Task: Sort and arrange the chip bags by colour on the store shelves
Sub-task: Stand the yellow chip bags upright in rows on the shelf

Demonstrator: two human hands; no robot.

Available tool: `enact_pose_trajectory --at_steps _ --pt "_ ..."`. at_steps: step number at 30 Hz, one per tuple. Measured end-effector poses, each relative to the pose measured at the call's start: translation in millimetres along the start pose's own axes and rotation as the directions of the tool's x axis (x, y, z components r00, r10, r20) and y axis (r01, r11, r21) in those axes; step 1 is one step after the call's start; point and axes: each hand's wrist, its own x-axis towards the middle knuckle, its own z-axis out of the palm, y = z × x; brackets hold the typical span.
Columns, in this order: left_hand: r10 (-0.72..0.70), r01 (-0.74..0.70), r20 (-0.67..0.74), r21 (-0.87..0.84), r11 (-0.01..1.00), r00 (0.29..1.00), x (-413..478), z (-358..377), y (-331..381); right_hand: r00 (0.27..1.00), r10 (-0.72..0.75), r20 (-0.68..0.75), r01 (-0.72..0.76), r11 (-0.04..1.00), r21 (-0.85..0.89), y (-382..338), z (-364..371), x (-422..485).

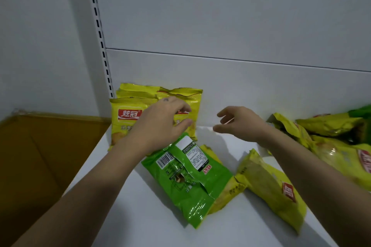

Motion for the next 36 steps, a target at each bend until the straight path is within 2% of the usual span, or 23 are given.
enact_pose_trajectory --at_steps 5,9,15,17,21,26,29,32,36 --pt "0.067 -0.063 0.14 -0.03 0.998 0.988 2.1 17.4 41.7 0.998 -0.016 0.067 0.017 1.0 -0.015 32.6 -23.7 -37.0" --pt "0.113 -0.125 0.289 0.024 0.992 0.951 3.8 31.3 84.7 0.996 -0.034 0.084 0.036 0.999 -0.013 65.8 -36.8 -58.5" --pt "0.074 -0.212 0.585 0.171 0.962 0.808 -4.1 74.6 145.1 0.99 -0.078 0.117 0.088 0.993 -0.08 112.0 -36.9 -77.2" --pt "0.016 -0.182 0.581 0.228 0.957 0.814 -9.1 91.6 158.1 0.987 -0.089 0.132 0.103 0.989 -0.105 122.2 -33.6 -79.1" --pt "-0.166 0.015 0.541 0.273 0.962 0.825 -10.4 111.5 169.2 0.98 -0.119 0.159 0.148 0.972 -0.184 135.3 -25.5 -80.7" --pt "-0.308 0.176 0.515 0.289 0.941 0.8 -17.1 119.1 179.6 0.987 -0.142 0.079 0.158 0.948 -0.276 145.9 -10.3 -87.2" --pt "-0.346 0.24 0.483 0.268 0.933 0.804 -21.9 122.9 183.6 0.987 -0.151 0.064 0.162 0.948 -0.274 150.6 -7.6 -90.2" --pt "-0.359 0.32 0.438 0.164 0.933 0.824 -25.4 121.8 186.4 0.98 -0.195 0.027 0.197 0.975 -0.103 155.1 -10.5 -95.4" --pt "-0.399 0.45 0.293 -0.13 0.884 0.869 -20.6 108.3 192.2 0.926 -0.325 -0.191 0.357 0.918 0.174 153.5 -27.1 -101.3"
